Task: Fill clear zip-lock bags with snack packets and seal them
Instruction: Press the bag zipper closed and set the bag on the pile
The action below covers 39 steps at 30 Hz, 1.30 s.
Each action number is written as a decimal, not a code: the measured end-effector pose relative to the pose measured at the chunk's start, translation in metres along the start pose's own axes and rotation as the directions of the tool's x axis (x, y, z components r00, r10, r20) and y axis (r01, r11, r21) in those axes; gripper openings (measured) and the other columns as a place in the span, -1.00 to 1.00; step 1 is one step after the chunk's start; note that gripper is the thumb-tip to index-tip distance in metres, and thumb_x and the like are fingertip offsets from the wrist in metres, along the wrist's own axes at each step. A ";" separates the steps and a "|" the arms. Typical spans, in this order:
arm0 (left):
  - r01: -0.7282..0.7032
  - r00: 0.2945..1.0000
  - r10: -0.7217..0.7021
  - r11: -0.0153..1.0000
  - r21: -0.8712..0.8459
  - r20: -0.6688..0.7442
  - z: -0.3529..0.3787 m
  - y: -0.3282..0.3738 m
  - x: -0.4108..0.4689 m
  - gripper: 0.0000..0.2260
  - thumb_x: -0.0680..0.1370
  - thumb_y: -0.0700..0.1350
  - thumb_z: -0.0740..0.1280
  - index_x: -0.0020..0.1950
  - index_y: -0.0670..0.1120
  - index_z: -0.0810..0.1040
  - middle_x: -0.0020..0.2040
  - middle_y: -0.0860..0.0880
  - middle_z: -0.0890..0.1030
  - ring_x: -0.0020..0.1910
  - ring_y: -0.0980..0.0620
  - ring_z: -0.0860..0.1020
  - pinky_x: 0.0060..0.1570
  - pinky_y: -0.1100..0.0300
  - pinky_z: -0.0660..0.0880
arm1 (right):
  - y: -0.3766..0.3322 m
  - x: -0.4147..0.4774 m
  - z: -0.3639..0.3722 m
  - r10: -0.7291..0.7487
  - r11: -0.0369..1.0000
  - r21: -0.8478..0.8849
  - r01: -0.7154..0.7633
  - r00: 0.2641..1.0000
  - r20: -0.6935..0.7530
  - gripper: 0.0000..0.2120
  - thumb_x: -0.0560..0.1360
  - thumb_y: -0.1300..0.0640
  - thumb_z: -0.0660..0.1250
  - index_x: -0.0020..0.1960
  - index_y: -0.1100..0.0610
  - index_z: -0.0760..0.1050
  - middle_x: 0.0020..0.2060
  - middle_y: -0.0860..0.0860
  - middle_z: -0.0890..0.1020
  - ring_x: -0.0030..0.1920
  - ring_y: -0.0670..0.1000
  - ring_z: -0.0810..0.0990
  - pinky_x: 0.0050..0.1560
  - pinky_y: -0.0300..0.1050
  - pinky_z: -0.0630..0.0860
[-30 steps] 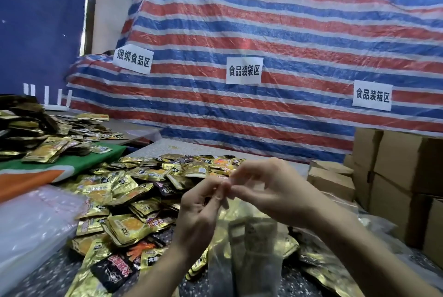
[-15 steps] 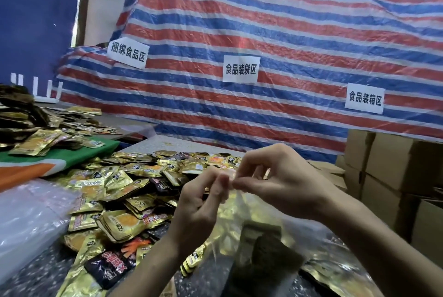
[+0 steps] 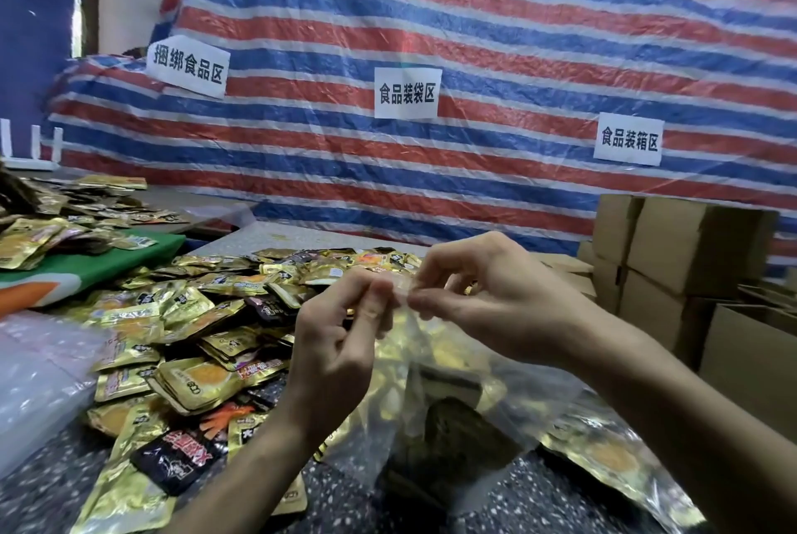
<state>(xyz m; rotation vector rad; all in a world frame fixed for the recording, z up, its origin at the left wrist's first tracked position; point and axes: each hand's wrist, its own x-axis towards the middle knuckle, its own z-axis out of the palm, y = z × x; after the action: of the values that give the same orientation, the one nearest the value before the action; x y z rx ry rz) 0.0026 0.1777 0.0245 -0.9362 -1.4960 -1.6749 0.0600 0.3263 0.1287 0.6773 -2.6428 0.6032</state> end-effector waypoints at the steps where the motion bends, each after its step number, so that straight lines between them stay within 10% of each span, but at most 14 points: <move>1: 0.010 1.000 -0.010 1.000 -0.004 -0.002 0.001 0.000 -0.001 -0.79 0.61 -0.17 0.21 -0.14 -0.16 0.59 -0.31 -0.13 0.56 -0.33 -0.05 0.50 -0.34 0.20 0.41 | 0.001 -0.001 0.000 0.008 1.000 0.005 -0.008 1.000 -0.004 -0.85 0.53 0.00 0.43 -0.22 -0.09 0.60 -0.30 -0.19 0.65 -0.27 -0.15 0.61 -0.23 -0.12 0.58; 11: 0.125 0.990 -0.133 0.984 -0.128 -0.056 0.006 -0.004 -0.001 -0.79 0.60 -0.09 0.25 -0.18 -0.15 0.54 -0.33 -0.13 0.49 -0.32 0.04 0.45 -0.29 0.01 0.37 | 0.018 -0.029 -0.014 0.090 0.996 0.008 -0.090 0.995 -0.036 -0.83 0.53 0.03 0.43 -0.24 -0.11 0.58 -0.32 -0.16 0.67 -0.32 -0.19 0.57 -0.26 -0.21 0.50; 39: 0.192 0.976 -0.210 0.955 -0.224 -0.061 0.005 -0.022 0.002 -0.79 0.61 -0.04 0.27 -0.17 -0.02 0.62 -0.33 0.08 0.55 -0.35 0.16 0.49 -0.37 0.31 0.45 | 0.054 -0.091 -0.014 0.254 0.952 0.230 -0.200 0.937 -0.239 -0.89 0.48 0.12 0.46 -0.20 0.12 0.65 -0.28 0.02 0.70 -0.28 -0.01 0.66 -0.29 -0.25 0.55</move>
<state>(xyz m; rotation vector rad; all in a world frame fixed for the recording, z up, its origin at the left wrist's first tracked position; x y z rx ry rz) -0.0173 0.1844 0.0152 -0.8350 -1.4113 -2.0330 0.1096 0.4098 0.0850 0.3132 -2.4418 0.9692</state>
